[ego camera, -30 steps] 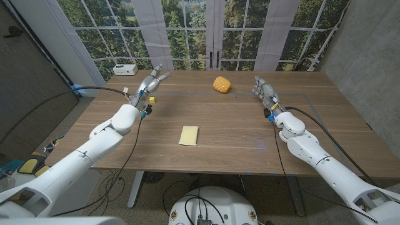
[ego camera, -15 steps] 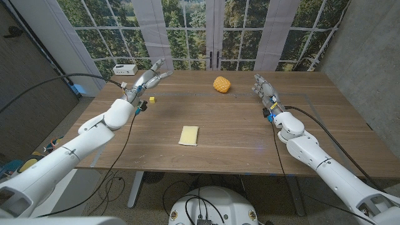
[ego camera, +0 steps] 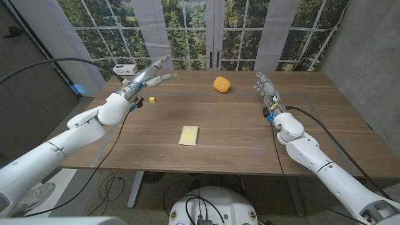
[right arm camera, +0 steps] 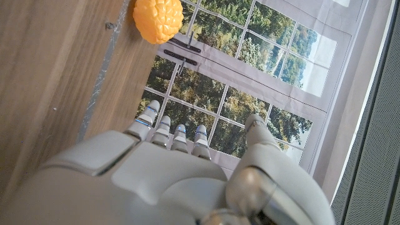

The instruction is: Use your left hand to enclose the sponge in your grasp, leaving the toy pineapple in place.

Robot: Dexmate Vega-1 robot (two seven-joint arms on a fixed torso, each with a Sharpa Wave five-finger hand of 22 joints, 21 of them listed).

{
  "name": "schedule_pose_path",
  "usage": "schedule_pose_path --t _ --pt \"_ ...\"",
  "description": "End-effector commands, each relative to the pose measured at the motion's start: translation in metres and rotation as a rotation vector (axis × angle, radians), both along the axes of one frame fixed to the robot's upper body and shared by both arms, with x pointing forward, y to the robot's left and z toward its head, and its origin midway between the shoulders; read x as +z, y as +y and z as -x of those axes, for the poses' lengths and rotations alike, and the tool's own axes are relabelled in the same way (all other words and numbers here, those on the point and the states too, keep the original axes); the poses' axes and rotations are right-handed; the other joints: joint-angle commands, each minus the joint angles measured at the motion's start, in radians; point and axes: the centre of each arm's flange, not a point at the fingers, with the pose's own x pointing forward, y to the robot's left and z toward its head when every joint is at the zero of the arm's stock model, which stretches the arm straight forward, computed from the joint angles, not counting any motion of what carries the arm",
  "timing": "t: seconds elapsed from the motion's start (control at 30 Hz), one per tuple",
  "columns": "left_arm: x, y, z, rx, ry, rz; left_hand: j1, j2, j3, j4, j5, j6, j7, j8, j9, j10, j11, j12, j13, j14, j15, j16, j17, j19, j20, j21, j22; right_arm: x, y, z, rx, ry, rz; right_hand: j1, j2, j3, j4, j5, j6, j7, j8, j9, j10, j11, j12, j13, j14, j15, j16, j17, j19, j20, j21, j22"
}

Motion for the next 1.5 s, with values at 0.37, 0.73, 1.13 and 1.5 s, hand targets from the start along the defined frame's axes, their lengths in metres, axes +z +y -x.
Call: schedule_pose_path --t 0.37,0.73,1.13,1.5 --pt "0.003 -0.021 0.028 -0.034 -0.05 -0.205 -0.004 -0.011 -0.009 -0.001 0.006 0.007 -0.008 0.004 0.003 -0.005 -0.008 -0.002 0.003 0.006 -0.003 -0.005 0.004 0.006 -0.002 0.003 0.004 -0.005 0.007 0.014 -0.028 -0.019 -0.025 0.008 0.001 -0.007 0.0 0.005 0.01 -0.001 -0.004 0.001 0.003 0.005 0.003 0.005 0.009 0.004 0.003 0.003 0.002 0.008 0.003 0.002" --pt "0.004 -0.039 0.041 -0.08 -0.085 -0.28 -0.005 -0.016 -0.014 -0.003 0.008 0.034 0.0 0.013 0.004 0.003 -0.007 -0.001 0.003 0.009 -0.002 -0.006 0.004 0.008 0.002 0.0 0.004 -0.004 0.004 0.019 -0.041 -0.029 -0.023 0.009 0.001 -0.007 0.0 0.005 0.011 -0.002 -0.005 0.001 0.004 0.004 0.003 0.005 0.008 0.003 0.003 0.003 0.003 0.009 0.003 0.002" --pt "0.0 -0.054 0.055 -0.103 -0.1 -0.364 -0.005 -0.021 -0.018 -0.004 0.01 0.045 -0.002 0.014 0.004 0.016 -0.008 0.002 0.004 0.026 -0.005 -0.002 0.004 0.013 0.005 0.0 0.004 -0.009 0.0 0.022 -0.05 -0.027 -0.042 0.009 0.001 -0.008 -0.001 0.005 0.012 -0.003 -0.006 0.001 0.004 0.004 0.002 0.005 0.009 0.005 0.003 0.003 0.003 0.008 0.004 0.002" --pt "-0.004 -0.069 0.068 -0.064 -0.082 -0.475 0.007 -0.025 -0.02 -0.012 0.015 0.091 0.001 0.024 0.004 0.058 -0.006 0.012 0.004 0.068 -0.008 0.004 0.004 0.034 0.009 0.002 0.003 -0.013 -0.001 0.023 -0.05 -0.026 -0.048 0.009 0.001 -0.009 0.0 0.005 0.013 -0.003 -0.006 0.001 0.004 0.004 0.002 0.005 0.009 0.004 0.003 0.003 0.003 0.009 0.003 0.002"
